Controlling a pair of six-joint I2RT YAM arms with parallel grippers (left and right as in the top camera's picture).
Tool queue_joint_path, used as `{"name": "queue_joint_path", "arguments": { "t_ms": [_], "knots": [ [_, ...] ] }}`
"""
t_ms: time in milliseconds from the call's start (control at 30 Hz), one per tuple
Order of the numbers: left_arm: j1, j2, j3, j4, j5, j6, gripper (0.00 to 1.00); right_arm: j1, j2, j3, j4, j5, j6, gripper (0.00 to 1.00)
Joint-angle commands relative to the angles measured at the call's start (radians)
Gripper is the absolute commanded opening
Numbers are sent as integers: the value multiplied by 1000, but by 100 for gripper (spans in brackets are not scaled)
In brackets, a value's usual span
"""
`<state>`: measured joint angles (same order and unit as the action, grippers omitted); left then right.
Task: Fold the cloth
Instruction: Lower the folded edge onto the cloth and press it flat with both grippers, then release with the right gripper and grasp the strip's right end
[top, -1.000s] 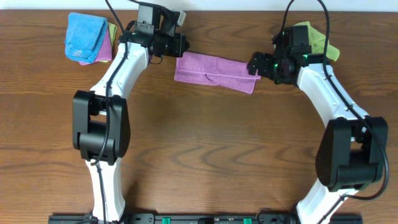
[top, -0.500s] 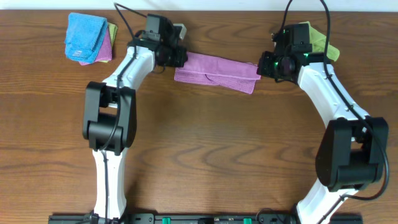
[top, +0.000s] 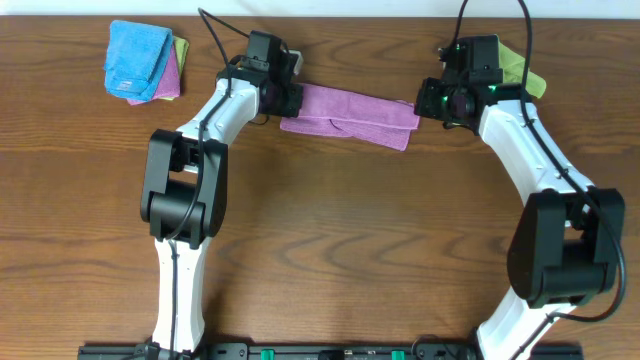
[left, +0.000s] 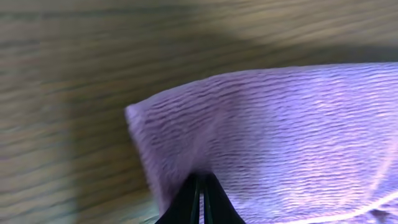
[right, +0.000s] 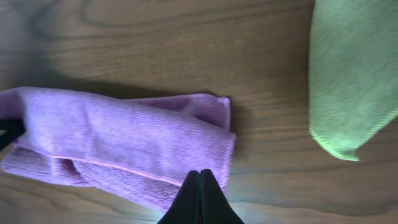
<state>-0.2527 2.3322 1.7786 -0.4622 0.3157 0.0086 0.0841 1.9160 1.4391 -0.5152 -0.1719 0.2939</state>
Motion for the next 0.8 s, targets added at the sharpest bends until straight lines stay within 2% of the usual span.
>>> {"name": "queue_joint_path", "arguments": {
  "t_ms": [0, 267, 533, 767],
  "knots": [
    [-5, 34, -13, -20, -87, 19, 6, 9, -11, 19, -2, 38, -49, 1],
    [-6, 34, -34, -1, -10, 13, 6, 9, -10, 19, -1, 38, -48, 2],
    [-6, -3, -31, -8, -4, 14, 6, 9, -10, 19, -1, 38, -49, 1],
    [-6, -10, -31, -117, -43, 49, 6, 8, -10, 19, -1, 45, -49, 1]
  ]
}}
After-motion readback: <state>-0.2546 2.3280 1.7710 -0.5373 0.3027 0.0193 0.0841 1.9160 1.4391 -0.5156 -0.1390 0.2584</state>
